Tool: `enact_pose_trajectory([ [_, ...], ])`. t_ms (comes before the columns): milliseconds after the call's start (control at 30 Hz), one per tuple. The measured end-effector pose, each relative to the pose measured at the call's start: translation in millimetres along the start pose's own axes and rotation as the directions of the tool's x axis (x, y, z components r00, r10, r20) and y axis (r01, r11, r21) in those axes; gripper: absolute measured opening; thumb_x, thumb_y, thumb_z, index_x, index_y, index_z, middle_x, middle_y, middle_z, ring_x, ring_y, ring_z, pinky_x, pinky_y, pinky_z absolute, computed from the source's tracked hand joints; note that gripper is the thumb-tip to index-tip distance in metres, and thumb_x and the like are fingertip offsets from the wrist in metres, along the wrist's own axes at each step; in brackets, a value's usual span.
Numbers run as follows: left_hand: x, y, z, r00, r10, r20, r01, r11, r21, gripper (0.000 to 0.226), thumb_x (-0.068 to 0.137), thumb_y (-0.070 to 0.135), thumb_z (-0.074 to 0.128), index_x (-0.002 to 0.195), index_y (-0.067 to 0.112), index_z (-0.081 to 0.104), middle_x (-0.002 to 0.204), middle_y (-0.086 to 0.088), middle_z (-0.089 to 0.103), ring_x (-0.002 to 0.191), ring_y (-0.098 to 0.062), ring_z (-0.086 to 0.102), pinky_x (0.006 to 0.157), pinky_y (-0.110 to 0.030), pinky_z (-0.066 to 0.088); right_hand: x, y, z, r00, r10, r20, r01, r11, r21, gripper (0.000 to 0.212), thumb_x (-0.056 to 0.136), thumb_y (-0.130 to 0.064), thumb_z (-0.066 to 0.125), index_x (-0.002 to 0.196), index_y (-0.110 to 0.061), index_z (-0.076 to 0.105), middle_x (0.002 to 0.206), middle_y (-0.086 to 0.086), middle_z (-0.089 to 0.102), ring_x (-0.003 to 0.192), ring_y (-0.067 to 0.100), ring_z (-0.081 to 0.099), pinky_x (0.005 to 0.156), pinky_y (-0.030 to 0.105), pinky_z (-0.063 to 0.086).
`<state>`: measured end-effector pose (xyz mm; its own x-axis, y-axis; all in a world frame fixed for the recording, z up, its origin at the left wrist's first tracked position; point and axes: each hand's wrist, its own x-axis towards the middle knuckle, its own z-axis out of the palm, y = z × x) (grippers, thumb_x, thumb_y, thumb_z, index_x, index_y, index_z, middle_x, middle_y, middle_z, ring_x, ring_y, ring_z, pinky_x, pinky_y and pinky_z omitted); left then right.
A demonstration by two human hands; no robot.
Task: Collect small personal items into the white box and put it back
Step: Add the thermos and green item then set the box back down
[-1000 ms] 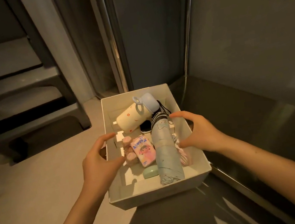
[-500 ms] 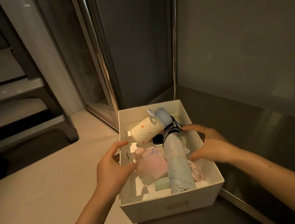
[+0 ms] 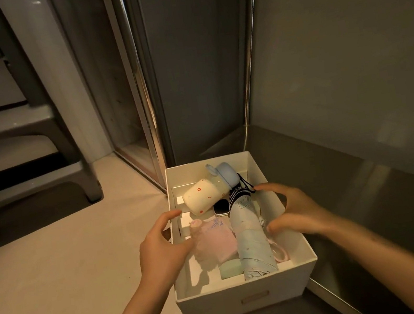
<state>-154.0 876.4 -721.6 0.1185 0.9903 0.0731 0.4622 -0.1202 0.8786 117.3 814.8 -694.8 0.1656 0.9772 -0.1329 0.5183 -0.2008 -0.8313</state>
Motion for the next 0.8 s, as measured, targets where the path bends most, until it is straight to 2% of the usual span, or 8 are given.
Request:
enact_pose_trajectory([
  [67, 6, 4, 5, 1.0, -0.011, -0.025, 0.011, 1.0, -0.007, 0.053, 0.067, 0.018, 0.079, 0.104, 0.049, 0.056, 0.089, 0.016, 0.058, 0.086, -0.017, 0.057, 0.072, -0.041, 0.056, 10, -1, -5, 1.0, -0.022, 0.01, 0.023, 1.0, -0.014, 0.087, 0.054, -0.007, 0.083, 0.125, -0.043, 0.048, 0.13, -0.009, 0.051, 0.118, 0.013, 0.052, 0.099, 0.034, 0.046],
  [233, 20, 10, 14, 0.998, -0.028, -0.059, 0.029, 0.999, 0.02, 0.059, 0.066, 0.02, 0.08, 0.114, 0.044, 0.056, 0.096, 0.011, 0.057, 0.092, -0.016, 0.057, 0.073, -0.035, 0.055, 29, -1, -10, 1.0, -0.012, 0.018, 0.012, 1.0, -0.025, 0.084, 0.052, -0.007, 0.085, 0.117, -0.046, 0.051, 0.126, -0.008, 0.054, 0.115, 0.016, 0.053, 0.097, 0.037, 0.048],
  [367, 21, 10, 16, 0.996, -0.042, -0.078, 0.044, 0.999, 0.017, 0.058, 0.067, 0.019, 0.08, 0.115, 0.042, 0.057, 0.097, 0.011, 0.057, 0.09, -0.014, 0.056, 0.071, -0.031, 0.051, 31, 2, -10, 0.999, -0.04, 0.0, 0.04, 0.999, 0.004, 0.077, 0.047, -0.018, 0.084, 0.108, -0.052, 0.054, 0.125, -0.009, 0.056, 0.116, 0.016, 0.054, 0.1, 0.041, 0.047],
  [433, 20, 11, 14, 0.996, -0.043, -0.075, 0.044, 0.999, 0.017, 0.058, 0.067, 0.019, 0.08, 0.115, 0.041, 0.056, 0.097, 0.011, 0.057, 0.091, -0.015, 0.058, 0.072, -0.032, 0.052, 31, 2, -9, 0.999, -0.042, -0.017, 0.043, 0.999, 0.015, 0.073, 0.048, -0.019, 0.083, 0.106, -0.052, 0.055, 0.123, -0.009, 0.057, 0.114, 0.016, 0.055, 0.098, 0.04, 0.048],
  [533, 18, 13, 12, 0.995, -0.061, -0.078, 0.062, 0.998, 0.011, 0.058, 0.067, 0.02, 0.079, 0.117, 0.041, 0.056, 0.1, 0.008, 0.063, 0.093, -0.02, 0.061, 0.074, -0.037, 0.055, 29, 0, -7, 0.999, -0.046, -0.016, 0.046, 0.999, 0.019, 0.071, 0.057, -0.009, 0.084, 0.106, -0.051, 0.054, 0.122, -0.008, 0.057, 0.112, 0.016, 0.055, 0.097, 0.038, 0.048],
  [700, 19, 18, 14, 0.993, -0.086, -0.084, 0.086, 0.996, -0.005, 0.057, 0.069, 0.028, 0.08, 0.118, 0.04, 0.055, 0.108, 0.001, 0.066, 0.093, -0.022, 0.062, 0.074, -0.037, 0.055, 28, -1, -7, 0.999, -0.024, -0.028, 0.024, 1.0, 0.003, 0.068, 0.064, -0.005, 0.081, 0.116, -0.039, 0.055, 0.121, -0.008, 0.057, 0.115, 0.017, 0.054, 0.098, 0.036, 0.046],
  [800, 19, 21, 19, 0.989, -0.111, -0.103, 0.109, 0.994, -0.021, 0.053, 0.07, 0.032, 0.08, 0.117, 0.039, 0.056, 0.107, 0.001, 0.065, 0.092, -0.019, 0.06, 0.071, -0.031, 0.051, 32, -4, -8, 0.999, -0.043, -0.025, 0.042, 0.998, -0.044, 0.068, 0.065, -0.003, 0.081, 0.121, -0.03, 0.054, 0.121, -0.008, 0.053, 0.116, 0.011, 0.048, 0.094, 0.024, 0.039],
])
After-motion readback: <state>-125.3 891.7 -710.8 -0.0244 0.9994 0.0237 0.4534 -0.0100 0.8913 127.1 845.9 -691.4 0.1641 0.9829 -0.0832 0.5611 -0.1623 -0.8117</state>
